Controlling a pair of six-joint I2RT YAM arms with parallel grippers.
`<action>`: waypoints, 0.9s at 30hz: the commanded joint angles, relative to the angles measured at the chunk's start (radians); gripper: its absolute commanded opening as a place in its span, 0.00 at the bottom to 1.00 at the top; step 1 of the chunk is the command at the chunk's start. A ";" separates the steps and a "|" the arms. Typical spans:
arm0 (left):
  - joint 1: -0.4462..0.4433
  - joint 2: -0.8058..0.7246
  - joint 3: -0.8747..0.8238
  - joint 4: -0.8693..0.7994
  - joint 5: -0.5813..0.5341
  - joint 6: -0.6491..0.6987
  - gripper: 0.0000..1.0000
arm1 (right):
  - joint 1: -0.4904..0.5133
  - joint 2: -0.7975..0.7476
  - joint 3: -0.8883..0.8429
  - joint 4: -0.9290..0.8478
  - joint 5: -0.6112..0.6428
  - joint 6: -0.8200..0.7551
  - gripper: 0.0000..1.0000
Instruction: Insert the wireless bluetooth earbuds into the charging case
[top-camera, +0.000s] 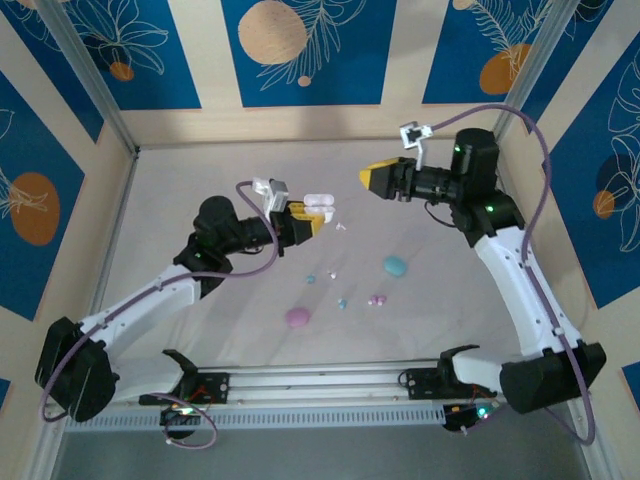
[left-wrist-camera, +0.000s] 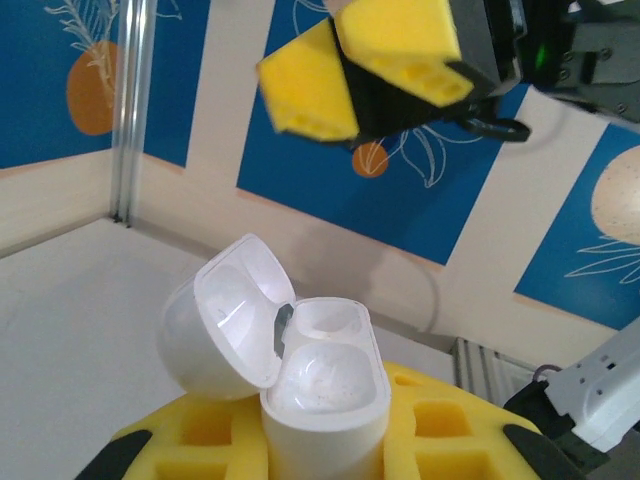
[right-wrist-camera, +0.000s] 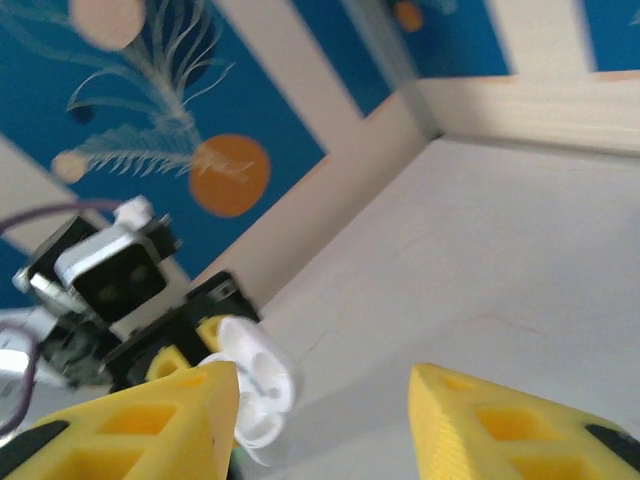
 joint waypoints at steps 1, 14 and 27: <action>-0.001 -0.060 -0.024 0.003 -0.055 0.046 0.12 | -0.045 0.042 -0.031 -0.156 0.200 0.041 0.44; -0.001 -0.204 -0.077 -0.079 -0.140 0.054 0.10 | 0.062 0.706 0.278 -0.543 0.423 -0.352 0.41; -0.001 -0.333 -0.072 -0.220 -0.192 0.079 0.10 | 0.229 1.080 0.648 -0.669 0.656 -0.600 0.48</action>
